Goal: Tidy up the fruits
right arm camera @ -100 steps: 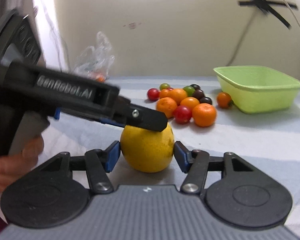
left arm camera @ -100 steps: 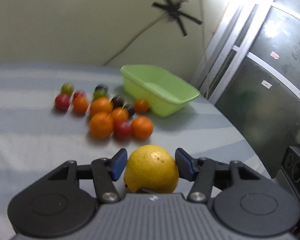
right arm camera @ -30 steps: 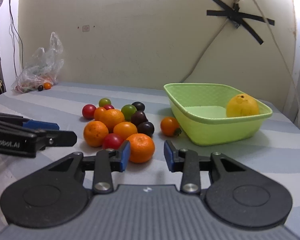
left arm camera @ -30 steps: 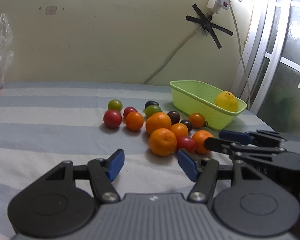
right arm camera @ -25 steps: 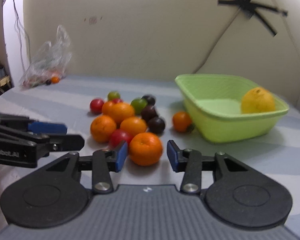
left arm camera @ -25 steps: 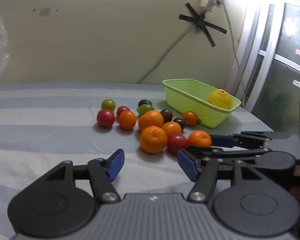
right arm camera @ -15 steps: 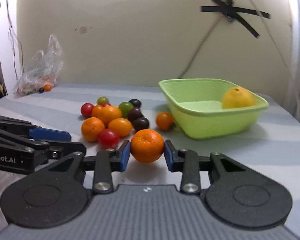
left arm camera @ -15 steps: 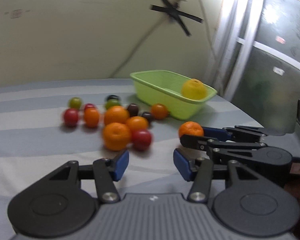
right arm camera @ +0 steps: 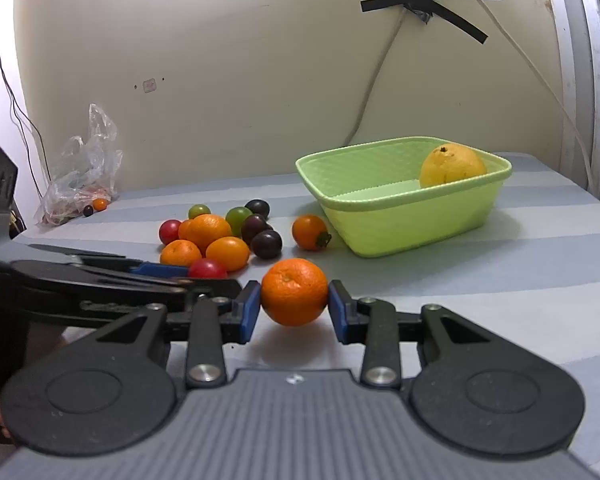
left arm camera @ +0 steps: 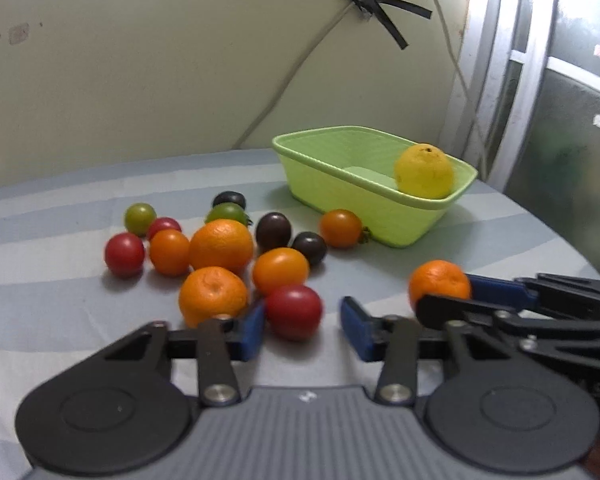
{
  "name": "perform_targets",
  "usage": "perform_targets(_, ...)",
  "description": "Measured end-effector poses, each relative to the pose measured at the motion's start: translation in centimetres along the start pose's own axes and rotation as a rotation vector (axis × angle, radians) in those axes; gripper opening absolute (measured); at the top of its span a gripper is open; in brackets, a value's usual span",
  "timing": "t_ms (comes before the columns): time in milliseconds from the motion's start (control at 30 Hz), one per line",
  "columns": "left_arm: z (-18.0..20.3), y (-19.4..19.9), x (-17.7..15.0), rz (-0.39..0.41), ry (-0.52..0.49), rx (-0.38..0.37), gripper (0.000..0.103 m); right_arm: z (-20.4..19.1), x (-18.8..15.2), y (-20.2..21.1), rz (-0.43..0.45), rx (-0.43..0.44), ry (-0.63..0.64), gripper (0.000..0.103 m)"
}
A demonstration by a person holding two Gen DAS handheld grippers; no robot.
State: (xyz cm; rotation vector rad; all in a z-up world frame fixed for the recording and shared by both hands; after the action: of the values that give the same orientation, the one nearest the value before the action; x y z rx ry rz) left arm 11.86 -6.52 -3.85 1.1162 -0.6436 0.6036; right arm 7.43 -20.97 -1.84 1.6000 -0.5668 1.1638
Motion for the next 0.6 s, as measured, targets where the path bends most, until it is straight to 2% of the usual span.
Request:
perform_targets(200,-0.2,1.8,-1.4,-0.009,-0.002,-0.026,0.03,-0.2,0.0,-0.1,-0.003,0.009,0.02,0.039)
perform_targets(367,-0.3,4.9,-3.8,-0.025,-0.017,-0.053,0.03,-1.1,-0.5,0.1,-0.05,0.023,0.08,0.039)
perform_targets(600,-0.3,8.0,-6.3,-0.041,0.002,-0.11,0.031,-2.8,-2.9,4.2,-0.048,0.018,0.141,0.039)
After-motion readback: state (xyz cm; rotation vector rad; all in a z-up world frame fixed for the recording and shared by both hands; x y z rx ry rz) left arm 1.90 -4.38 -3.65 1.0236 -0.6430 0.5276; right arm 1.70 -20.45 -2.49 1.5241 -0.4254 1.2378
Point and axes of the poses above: each gripper's, at about its wrist camera, not at the fingertips, and y roughly against the way its jaws point, z to its right, x to its top, the point moved 6 cm from there along -y, roughly the way its jaws point, and after that the axes turned 15 degrees about y, right-handed, at the moved point
